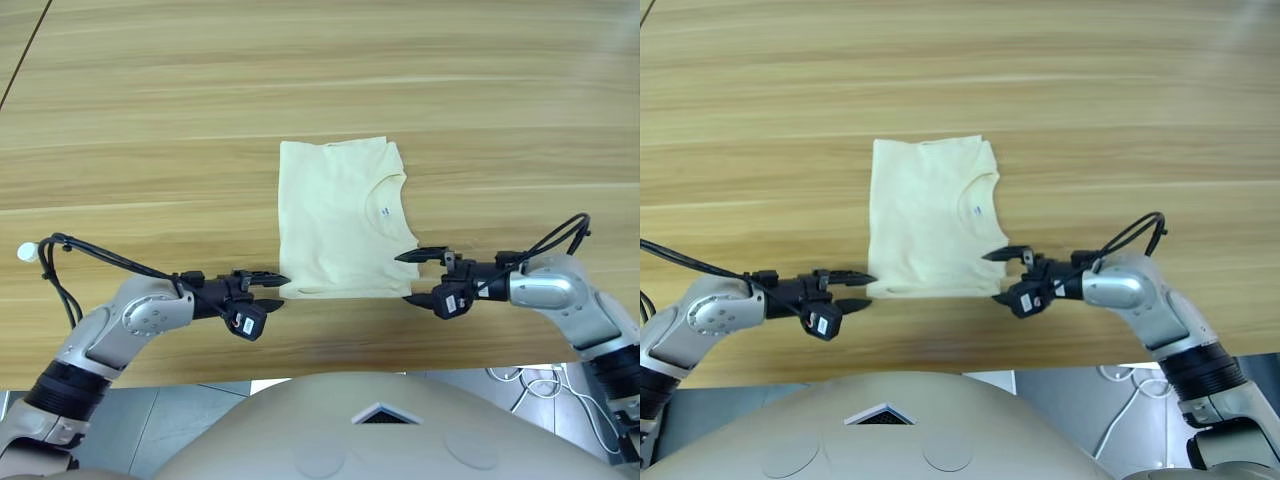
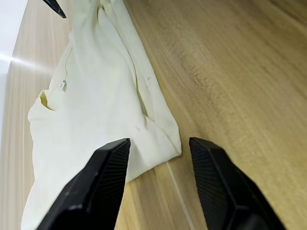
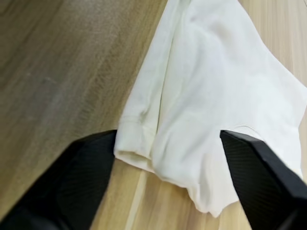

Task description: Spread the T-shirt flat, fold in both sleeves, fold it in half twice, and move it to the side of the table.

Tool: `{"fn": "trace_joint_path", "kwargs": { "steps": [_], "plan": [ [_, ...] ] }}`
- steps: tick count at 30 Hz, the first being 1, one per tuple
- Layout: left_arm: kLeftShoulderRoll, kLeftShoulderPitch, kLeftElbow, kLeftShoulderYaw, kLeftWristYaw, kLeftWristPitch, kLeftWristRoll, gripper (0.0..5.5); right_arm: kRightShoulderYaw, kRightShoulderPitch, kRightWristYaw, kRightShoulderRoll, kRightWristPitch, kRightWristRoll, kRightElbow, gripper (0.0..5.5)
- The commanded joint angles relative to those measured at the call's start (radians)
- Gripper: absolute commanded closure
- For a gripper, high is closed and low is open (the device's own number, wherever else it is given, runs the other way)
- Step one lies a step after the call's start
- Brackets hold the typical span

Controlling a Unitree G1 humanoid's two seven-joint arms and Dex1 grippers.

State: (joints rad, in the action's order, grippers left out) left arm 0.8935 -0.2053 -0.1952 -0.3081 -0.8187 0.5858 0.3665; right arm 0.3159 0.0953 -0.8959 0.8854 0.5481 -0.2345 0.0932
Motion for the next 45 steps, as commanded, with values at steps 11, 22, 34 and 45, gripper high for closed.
{"fn": "trace_joint_path", "kwargs": {
  "steps": [11,22,34,45],
  "plan": [
    [0.023,0.013,0.065,-0.056,0.002,0.027,0.075,4.29,0.053,0.024,-0.012,0.016,-0.030,-0.067,-0.036,4.24],
    [0.016,0.022,0.119,-0.071,0.037,0.054,0.103,5.50,0.059,0.019,0.005,0.011,-0.029,-0.066,-0.039,5.43],
    [0.042,0.011,0.114,-0.059,0.090,0.181,-0.073,5.50,0.041,0.021,0.012,0.026,-0.019,-0.035,-0.019,5.44],
    [0.169,-0.110,-0.043,-0.059,-0.019,0.259,-0.383,5.50,-0.052,0.150,-0.029,0.164,0.094,0.159,0.145,5.44]
  ]
}}
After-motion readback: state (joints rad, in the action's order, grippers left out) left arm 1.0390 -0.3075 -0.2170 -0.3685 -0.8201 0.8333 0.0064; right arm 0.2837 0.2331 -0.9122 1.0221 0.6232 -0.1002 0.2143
